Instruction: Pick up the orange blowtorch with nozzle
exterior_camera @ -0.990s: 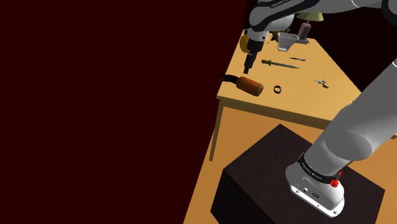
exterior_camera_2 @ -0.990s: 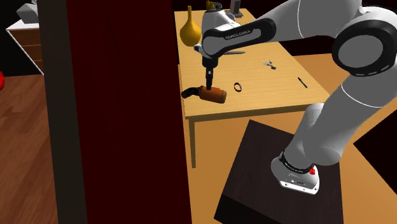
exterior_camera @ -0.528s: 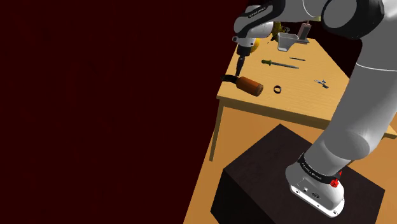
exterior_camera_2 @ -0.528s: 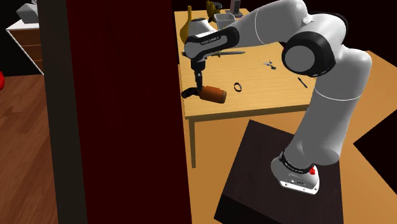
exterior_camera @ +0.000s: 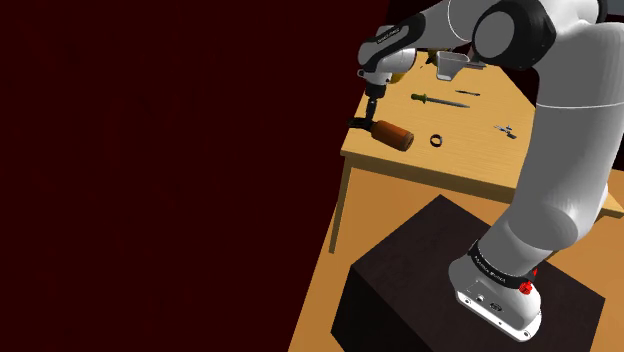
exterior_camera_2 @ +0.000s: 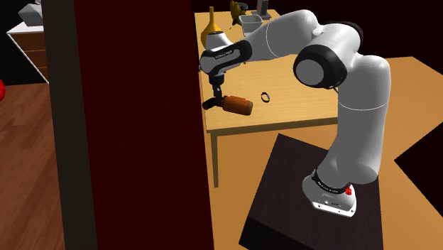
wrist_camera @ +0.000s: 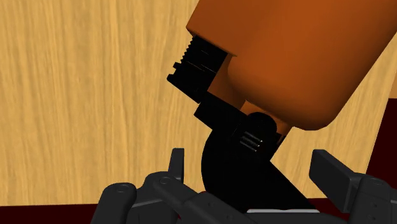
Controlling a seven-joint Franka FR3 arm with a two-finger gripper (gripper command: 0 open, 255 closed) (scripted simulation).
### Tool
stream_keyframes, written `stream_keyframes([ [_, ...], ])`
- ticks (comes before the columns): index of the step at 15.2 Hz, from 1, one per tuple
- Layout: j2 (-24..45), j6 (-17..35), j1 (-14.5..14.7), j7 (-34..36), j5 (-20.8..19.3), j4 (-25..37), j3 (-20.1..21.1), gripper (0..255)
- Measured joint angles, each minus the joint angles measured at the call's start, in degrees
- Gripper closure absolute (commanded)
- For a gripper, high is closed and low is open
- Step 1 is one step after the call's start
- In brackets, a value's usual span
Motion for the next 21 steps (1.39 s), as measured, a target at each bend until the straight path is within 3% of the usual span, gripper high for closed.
stream_keyframes([
  [2, 0.80, 1.05, -0.11, -0.30, 0.35, -0.31, 0.15, 0],
  [3, 0.84, 1.30, -0.12, -0.36, 0.39, -0.53, 0.17, 255],
  [13, 0.86, 1.60, -0.12, -0.42, 0.44, -0.82, 0.18, 255],
  [21, -1.68, -2.63, 0.28, 0.72, -0.77, 1.04, -0.28, 255],
])
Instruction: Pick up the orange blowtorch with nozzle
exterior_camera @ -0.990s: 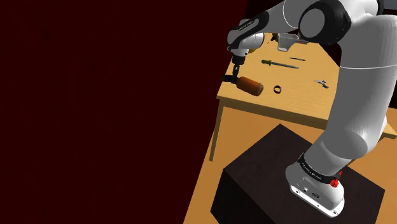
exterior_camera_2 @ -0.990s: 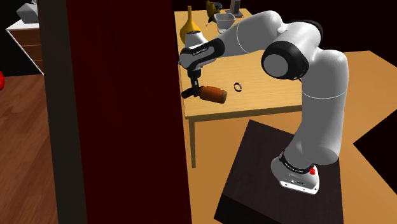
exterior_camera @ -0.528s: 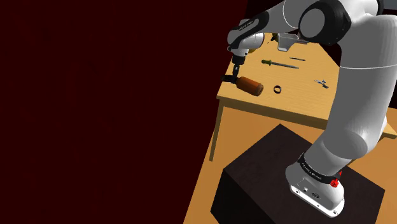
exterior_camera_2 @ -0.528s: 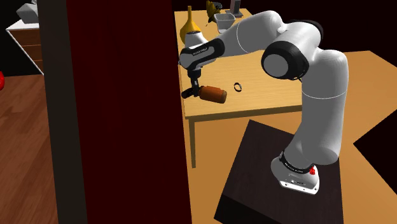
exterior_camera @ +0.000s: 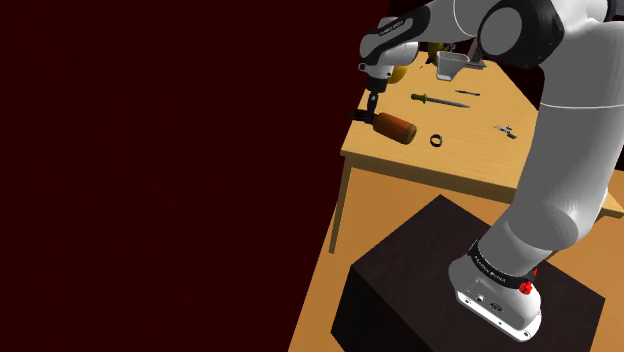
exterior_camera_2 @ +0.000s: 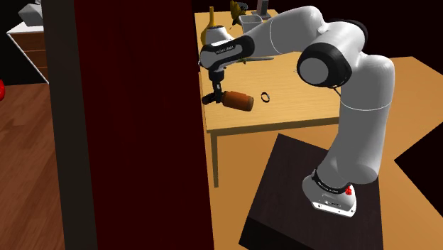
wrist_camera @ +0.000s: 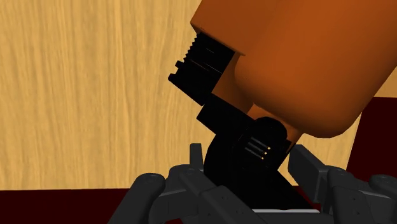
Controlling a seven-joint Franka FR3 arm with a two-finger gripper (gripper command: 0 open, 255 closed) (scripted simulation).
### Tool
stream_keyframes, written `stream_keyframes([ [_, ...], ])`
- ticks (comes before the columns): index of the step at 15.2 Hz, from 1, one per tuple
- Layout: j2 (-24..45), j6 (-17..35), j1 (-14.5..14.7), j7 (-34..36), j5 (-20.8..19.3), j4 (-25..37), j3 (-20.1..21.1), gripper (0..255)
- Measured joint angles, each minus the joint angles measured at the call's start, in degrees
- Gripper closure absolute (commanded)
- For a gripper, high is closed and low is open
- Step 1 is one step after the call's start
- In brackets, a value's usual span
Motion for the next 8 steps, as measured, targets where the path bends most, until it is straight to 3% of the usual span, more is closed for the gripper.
stream_keyframes([
  [8, -2.23, -5.04, 0.13, 0.90, -1.08, 2.98, -0.42, 255],
])
